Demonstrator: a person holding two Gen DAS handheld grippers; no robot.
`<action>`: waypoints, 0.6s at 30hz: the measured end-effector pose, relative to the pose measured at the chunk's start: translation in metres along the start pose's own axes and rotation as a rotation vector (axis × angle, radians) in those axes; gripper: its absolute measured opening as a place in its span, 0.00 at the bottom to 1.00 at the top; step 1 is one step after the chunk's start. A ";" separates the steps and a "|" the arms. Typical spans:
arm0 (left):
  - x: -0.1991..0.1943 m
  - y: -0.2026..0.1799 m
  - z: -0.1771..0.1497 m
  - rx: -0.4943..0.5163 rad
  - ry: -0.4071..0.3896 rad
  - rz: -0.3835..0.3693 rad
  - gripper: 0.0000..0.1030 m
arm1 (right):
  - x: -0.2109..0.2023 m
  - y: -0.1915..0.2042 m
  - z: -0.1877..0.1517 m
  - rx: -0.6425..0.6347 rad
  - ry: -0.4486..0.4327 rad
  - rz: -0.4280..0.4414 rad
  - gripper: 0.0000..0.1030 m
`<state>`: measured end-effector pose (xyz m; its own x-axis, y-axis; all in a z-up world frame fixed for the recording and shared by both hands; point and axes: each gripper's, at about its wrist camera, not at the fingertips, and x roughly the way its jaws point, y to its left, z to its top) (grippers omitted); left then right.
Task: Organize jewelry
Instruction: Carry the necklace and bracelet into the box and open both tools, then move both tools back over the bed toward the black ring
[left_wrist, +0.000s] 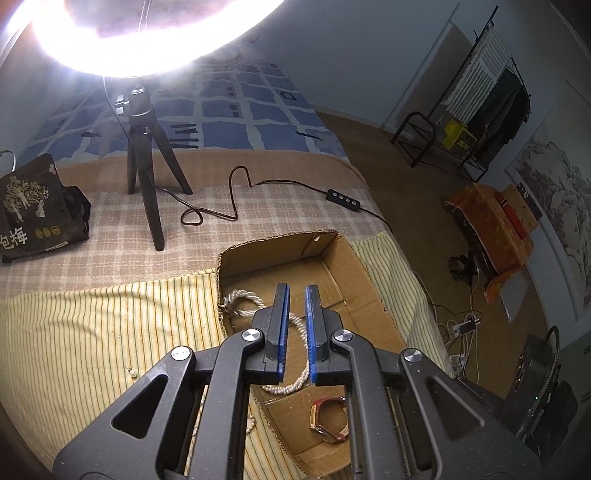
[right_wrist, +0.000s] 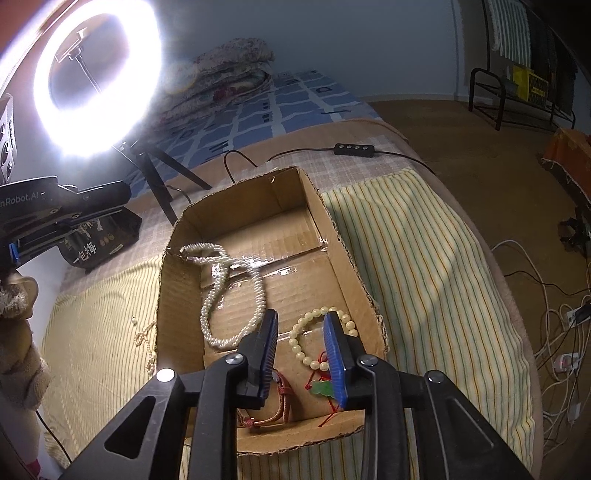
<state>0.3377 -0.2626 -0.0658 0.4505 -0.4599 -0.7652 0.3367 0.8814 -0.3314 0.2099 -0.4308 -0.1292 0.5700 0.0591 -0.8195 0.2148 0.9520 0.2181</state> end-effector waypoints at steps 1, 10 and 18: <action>-0.002 0.000 -0.001 0.000 -0.001 0.002 0.05 | -0.001 0.000 0.000 0.000 -0.002 -0.001 0.25; -0.021 0.005 -0.007 0.006 -0.022 0.029 0.05 | -0.014 0.001 -0.001 -0.006 -0.024 -0.014 0.33; -0.052 0.007 -0.012 0.028 -0.058 0.055 0.05 | -0.033 0.005 -0.002 -0.008 -0.058 -0.024 0.51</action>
<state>0.3071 -0.2316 -0.0351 0.5160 -0.4168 -0.7484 0.3324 0.9026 -0.2735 0.1906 -0.4272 -0.1019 0.6096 0.0193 -0.7925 0.2225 0.9553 0.1944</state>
